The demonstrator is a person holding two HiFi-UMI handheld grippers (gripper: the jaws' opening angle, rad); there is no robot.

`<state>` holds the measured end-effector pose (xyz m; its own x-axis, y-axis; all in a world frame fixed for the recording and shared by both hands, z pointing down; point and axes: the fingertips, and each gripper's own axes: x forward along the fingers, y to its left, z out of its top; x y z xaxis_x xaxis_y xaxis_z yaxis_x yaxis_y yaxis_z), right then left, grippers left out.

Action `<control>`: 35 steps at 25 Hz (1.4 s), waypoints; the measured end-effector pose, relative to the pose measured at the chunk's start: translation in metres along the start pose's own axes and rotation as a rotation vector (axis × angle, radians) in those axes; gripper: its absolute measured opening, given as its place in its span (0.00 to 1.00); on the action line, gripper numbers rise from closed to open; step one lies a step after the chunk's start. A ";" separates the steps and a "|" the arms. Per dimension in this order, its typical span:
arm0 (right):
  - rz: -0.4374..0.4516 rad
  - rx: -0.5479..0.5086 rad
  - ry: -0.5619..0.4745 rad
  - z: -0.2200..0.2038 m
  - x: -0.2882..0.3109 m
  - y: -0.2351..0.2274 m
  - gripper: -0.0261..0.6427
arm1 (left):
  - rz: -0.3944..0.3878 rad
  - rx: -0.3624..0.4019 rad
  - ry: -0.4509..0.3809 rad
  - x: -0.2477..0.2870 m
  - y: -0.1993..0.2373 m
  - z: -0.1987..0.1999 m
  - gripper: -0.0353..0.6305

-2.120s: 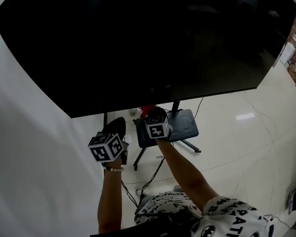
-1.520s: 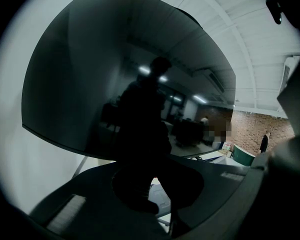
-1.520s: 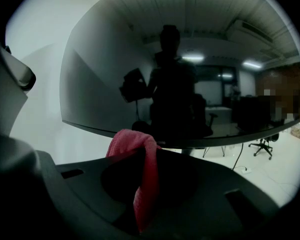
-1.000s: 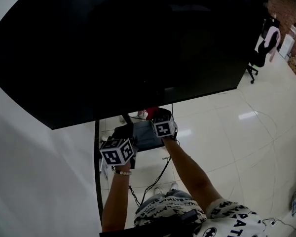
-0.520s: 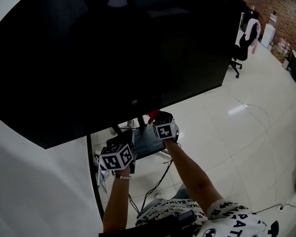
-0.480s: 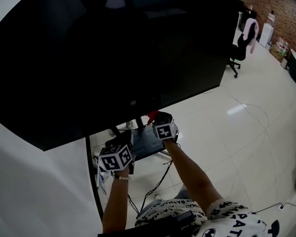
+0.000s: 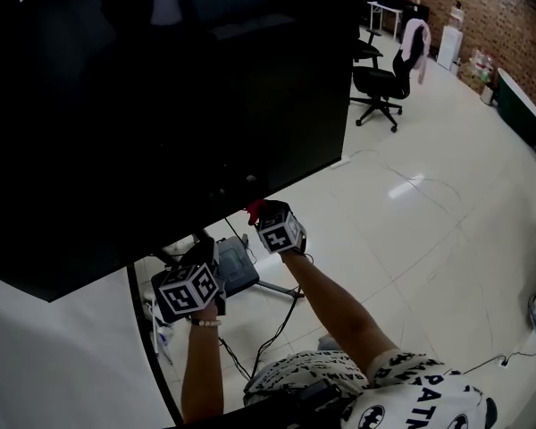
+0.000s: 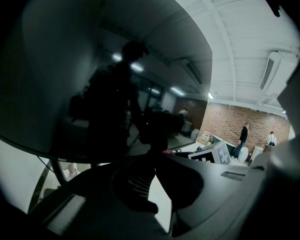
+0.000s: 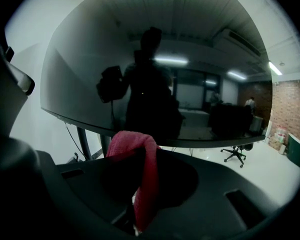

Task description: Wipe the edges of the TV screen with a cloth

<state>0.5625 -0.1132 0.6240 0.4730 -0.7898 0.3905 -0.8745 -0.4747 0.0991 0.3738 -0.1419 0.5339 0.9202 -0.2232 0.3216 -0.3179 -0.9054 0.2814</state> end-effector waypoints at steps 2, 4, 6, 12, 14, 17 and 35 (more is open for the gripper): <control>-0.022 -0.004 -0.014 0.002 -0.004 -0.034 0.12 | -0.011 0.004 -0.010 0.023 -0.020 0.001 0.06; -0.051 0.006 -0.023 0.010 -0.009 -0.073 0.12 | -0.026 0.015 -0.018 0.049 -0.043 0.011 0.06; -0.061 0.022 -0.014 0.009 -0.010 -0.101 0.12 | -0.025 0.016 -0.014 0.064 -0.061 0.013 0.06; -0.052 0.058 0.026 -0.007 -0.005 -0.153 0.12 | -0.003 -0.011 -0.001 0.090 -0.094 0.005 0.06; -0.059 0.070 0.025 -0.009 -0.004 -0.169 0.12 | -0.002 -0.009 0.000 0.099 -0.102 0.006 0.06; -0.067 0.079 0.033 -0.018 -0.005 -0.187 0.12 | 0.002 -0.009 0.001 0.109 -0.112 0.001 0.06; -0.213 0.077 -0.092 0.004 -0.036 -0.303 0.12 | -0.076 0.028 0.034 0.176 -0.175 -0.002 0.06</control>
<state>0.8109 0.0575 0.5762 0.6567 -0.6991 0.2828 -0.7449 -0.6598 0.0988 0.5913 -0.0217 0.5436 0.9330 -0.1414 0.3310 -0.2405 -0.9291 0.2809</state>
